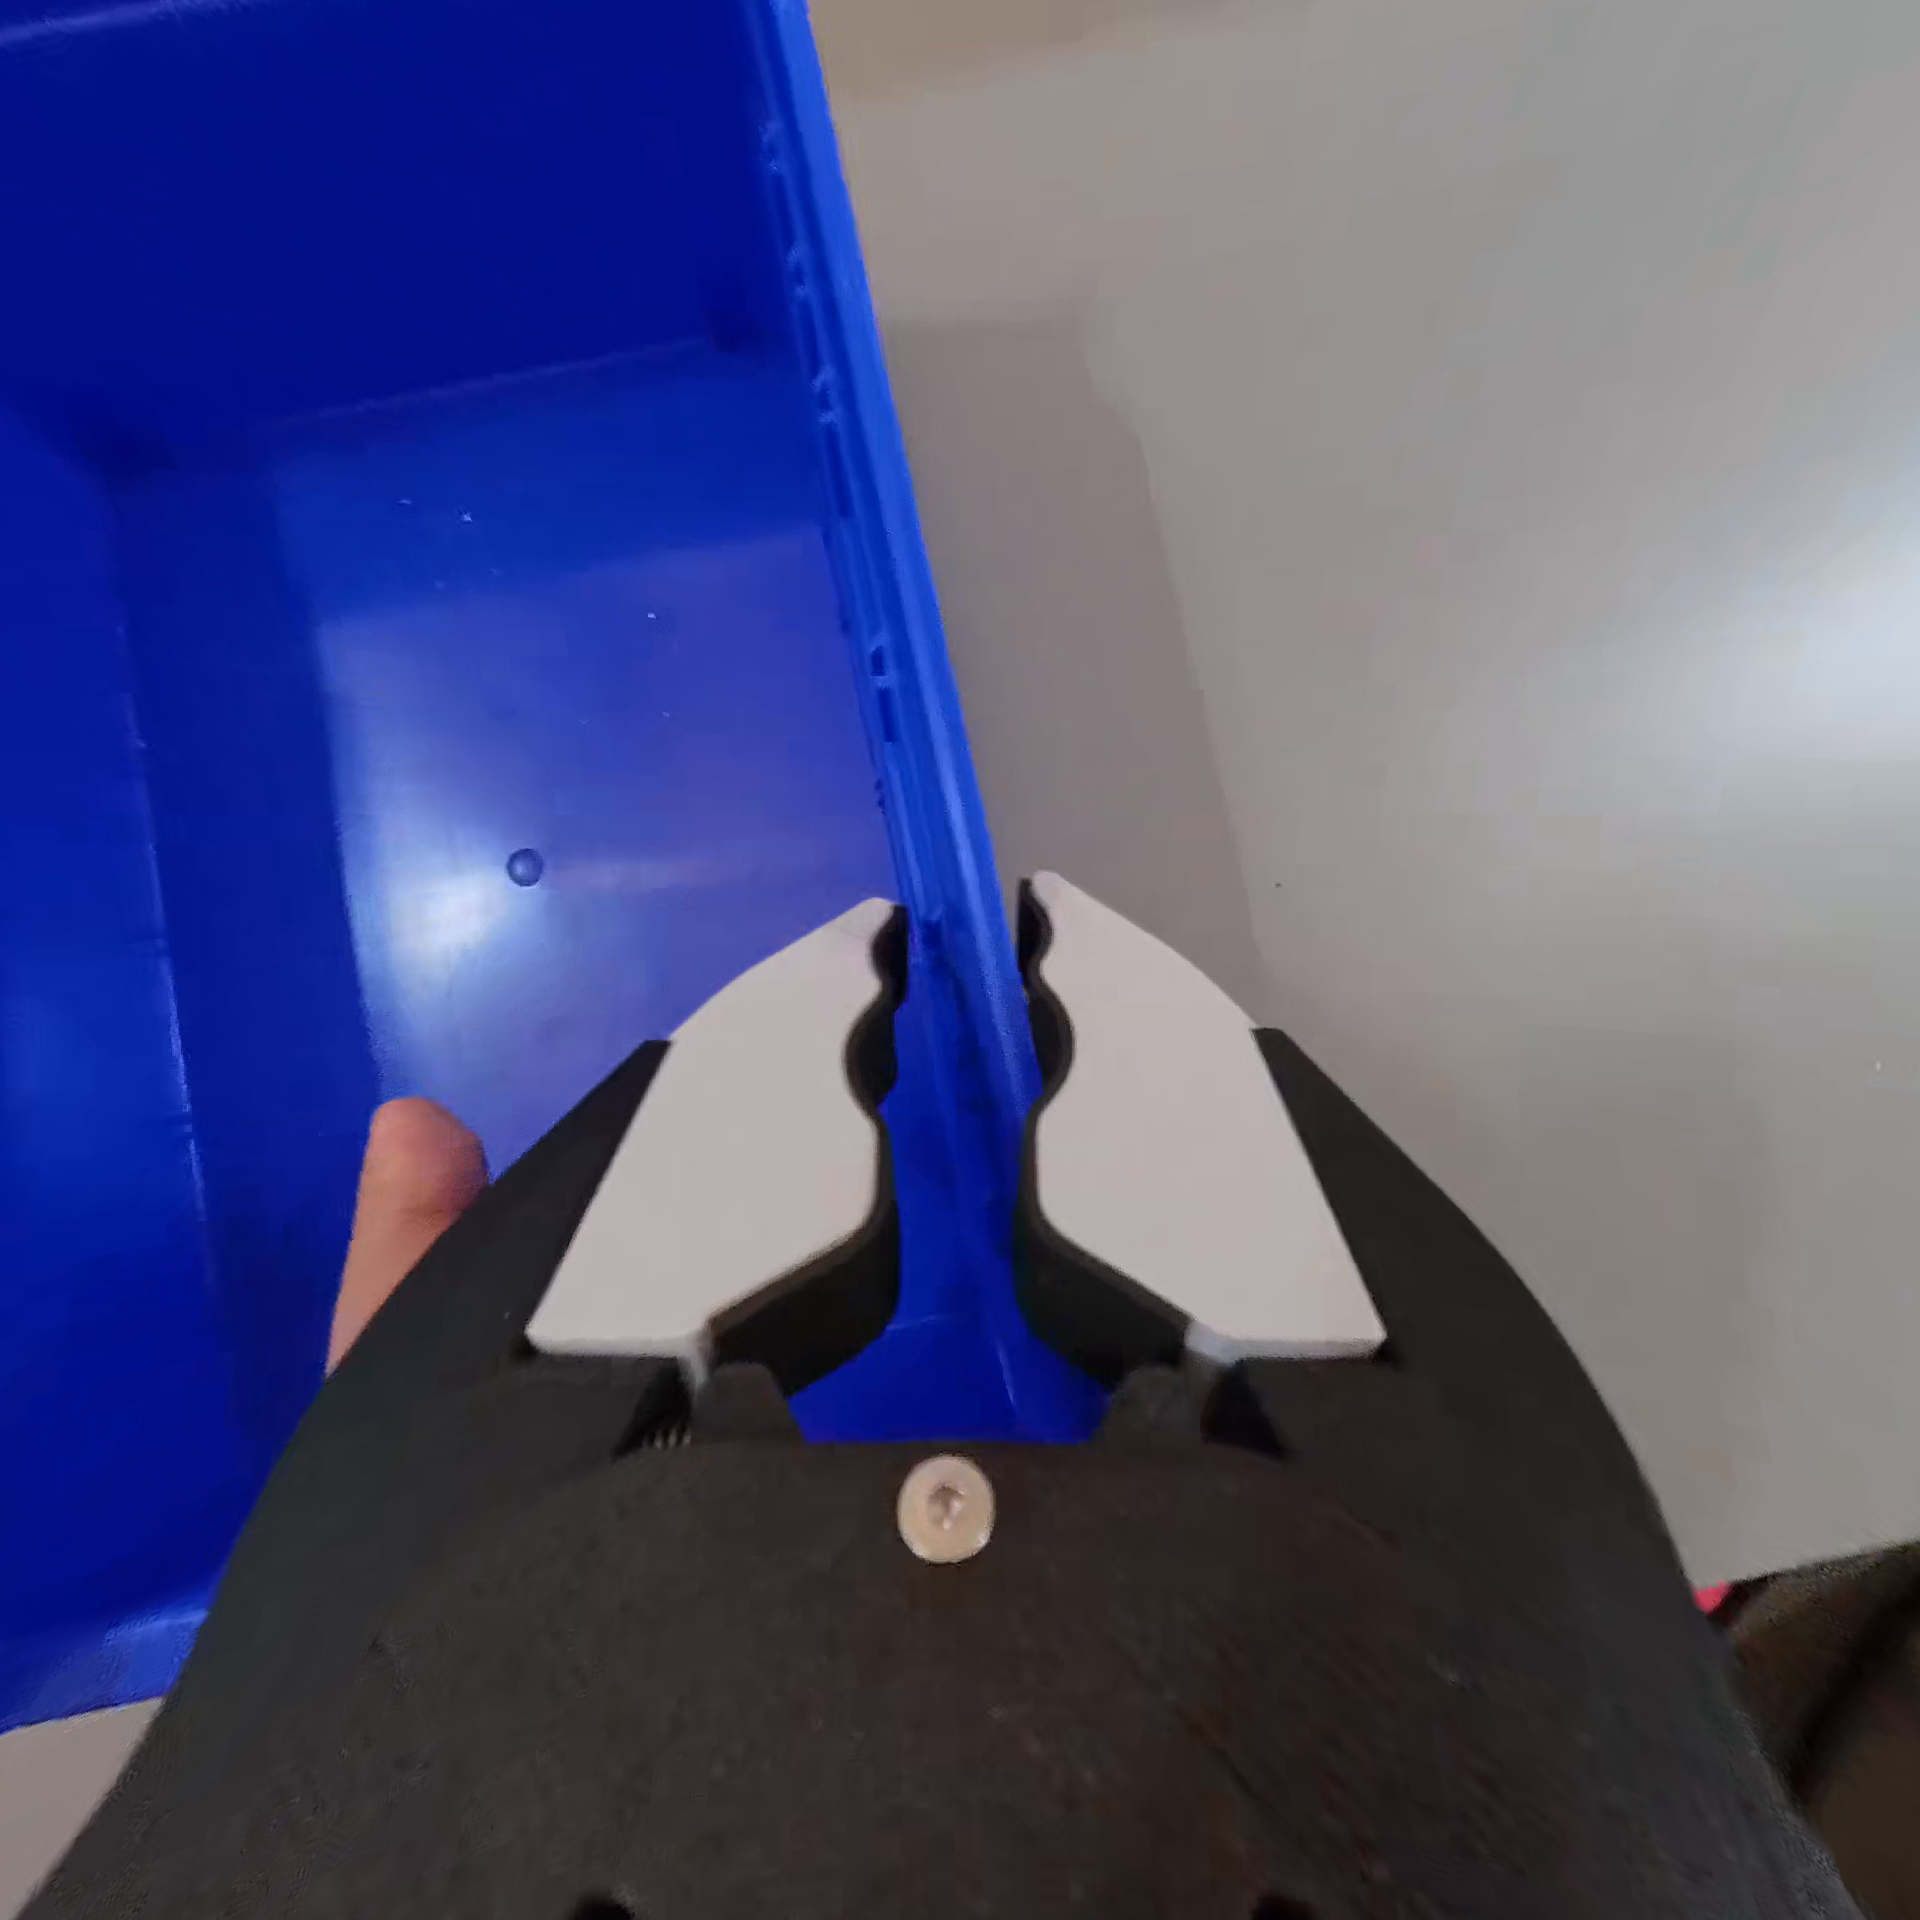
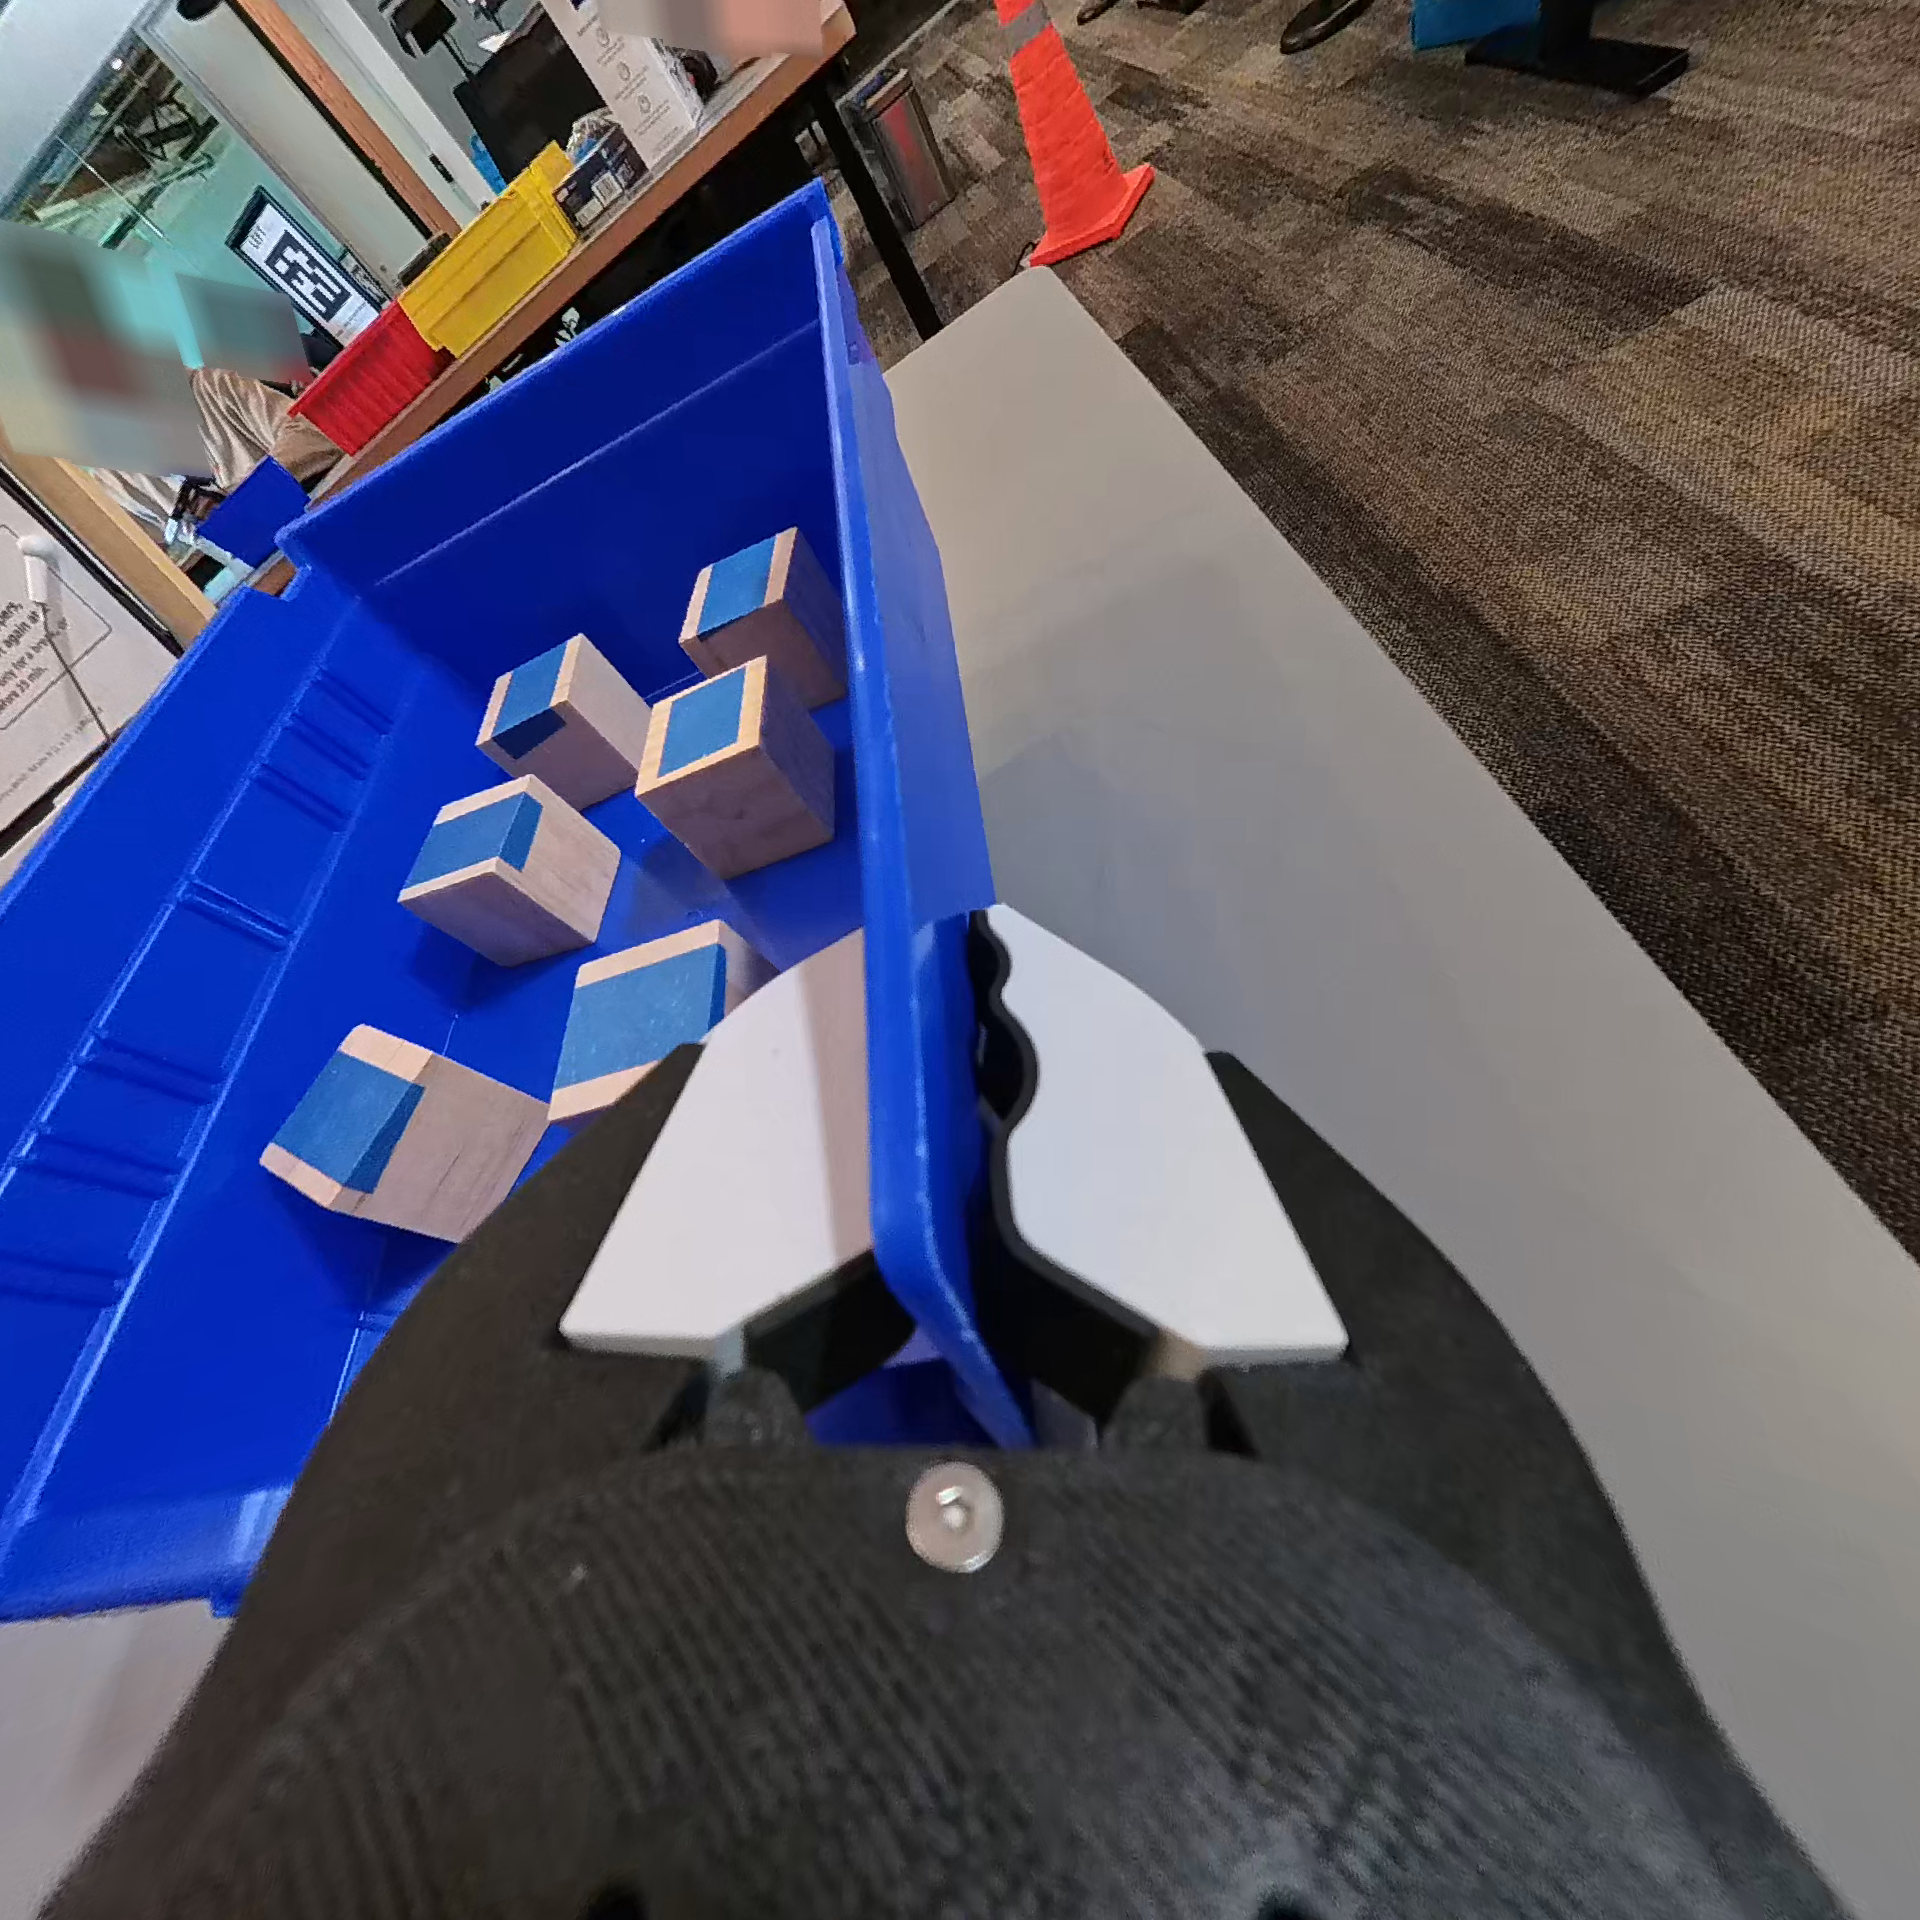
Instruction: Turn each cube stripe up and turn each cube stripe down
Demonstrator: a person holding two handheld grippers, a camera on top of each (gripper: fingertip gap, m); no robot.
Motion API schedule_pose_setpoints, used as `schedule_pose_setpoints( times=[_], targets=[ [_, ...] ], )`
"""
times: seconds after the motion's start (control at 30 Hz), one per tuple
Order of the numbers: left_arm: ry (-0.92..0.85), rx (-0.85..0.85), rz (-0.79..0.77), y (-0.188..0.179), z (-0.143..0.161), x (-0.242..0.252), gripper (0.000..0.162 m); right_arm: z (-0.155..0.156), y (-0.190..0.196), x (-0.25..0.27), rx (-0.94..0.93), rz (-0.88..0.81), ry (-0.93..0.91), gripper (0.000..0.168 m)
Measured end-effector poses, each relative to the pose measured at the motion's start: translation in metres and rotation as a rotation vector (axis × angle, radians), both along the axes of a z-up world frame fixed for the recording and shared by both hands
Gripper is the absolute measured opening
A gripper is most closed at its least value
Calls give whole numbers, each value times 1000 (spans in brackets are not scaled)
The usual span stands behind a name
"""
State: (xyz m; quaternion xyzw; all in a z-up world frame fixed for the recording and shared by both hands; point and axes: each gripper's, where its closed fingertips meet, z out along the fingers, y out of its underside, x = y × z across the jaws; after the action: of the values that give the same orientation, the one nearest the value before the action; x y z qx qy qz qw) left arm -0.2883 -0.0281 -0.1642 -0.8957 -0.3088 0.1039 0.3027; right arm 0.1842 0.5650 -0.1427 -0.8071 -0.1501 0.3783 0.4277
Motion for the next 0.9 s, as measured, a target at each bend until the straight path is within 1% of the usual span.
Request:
schedule_pose_setpoints(
  times=[0.07, 0.27, 0.33, 0.37, 0.5, 0.63, 0.77, 0.9],
  targets=[
    [25, -32, -11, 0, -1, 0, 17, -1, 0, -1, -5, 2, 4, 7],
    [209, -265, -75, -8, -7, -4, 14, -2, -5, -8, 2, 26, -13, 7],
    [226, -332, -76, -11, -13, -4, 17, -1, -7, -10, 10, 33, -23, 7],
    [202, -375, -86, -13, -20, -2, 18, 0, -8, -11, 12, 36, -24, 7],
    [185, -328, -77, -10, -19, -4, 12, 0, -11, -14, 5, 49, -16, 7],
    [210, -291, -75, -10, -14, -12, 11, 0, -13, -17, -1, 56, -13, 7],
    [274, -186, -17, -6, 16, -20, 11, 0, -19, -22, -5, 72, -28, 7],
    [320, -187, -1, -15, 44, -24, 11, -1, -38, -32, -5, 118, -55, 7]
  ],
)
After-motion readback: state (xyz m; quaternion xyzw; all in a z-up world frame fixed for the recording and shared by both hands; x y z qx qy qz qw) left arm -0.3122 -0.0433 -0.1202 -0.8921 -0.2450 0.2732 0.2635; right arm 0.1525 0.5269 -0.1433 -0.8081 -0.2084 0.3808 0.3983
